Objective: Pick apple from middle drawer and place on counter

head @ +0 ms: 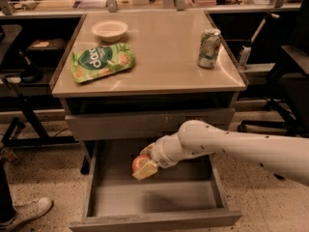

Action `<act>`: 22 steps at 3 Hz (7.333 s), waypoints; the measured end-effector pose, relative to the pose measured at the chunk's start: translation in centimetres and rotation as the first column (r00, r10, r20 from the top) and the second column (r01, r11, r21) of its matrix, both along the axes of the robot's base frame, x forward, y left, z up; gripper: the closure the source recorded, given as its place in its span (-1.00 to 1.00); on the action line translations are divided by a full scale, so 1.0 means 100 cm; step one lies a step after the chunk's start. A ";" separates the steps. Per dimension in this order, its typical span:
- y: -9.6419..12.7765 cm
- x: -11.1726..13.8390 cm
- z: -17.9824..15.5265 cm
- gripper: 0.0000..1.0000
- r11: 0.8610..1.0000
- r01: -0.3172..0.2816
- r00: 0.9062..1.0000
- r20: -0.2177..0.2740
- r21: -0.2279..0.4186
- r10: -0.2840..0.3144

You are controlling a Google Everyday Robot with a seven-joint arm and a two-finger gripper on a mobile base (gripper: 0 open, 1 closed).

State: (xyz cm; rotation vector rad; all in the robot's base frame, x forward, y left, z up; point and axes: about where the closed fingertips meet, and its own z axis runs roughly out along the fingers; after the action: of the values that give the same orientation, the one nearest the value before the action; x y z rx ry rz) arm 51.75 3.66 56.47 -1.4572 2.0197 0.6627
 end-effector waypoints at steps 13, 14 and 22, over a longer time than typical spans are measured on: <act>-0.052 0.152 0.351 1.00 0.988 0.157 0.878 0.457 -0.001 -0.139; -0.056 0.179 0.343 1.00 0.986 0.168 0.891 0.428 -0.003 -0.151; -0.043 0.227 0.276 -0.79 0.986 0.154 0.946 0.299 -0.065 -0.128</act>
Offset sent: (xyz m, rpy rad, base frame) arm -0.0180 0.0030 0.1488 -0.0766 -0.1132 -0.0538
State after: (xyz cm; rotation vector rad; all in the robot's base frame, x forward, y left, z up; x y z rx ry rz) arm 74.49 -0.62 84.07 -1.3536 1.9157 0.2803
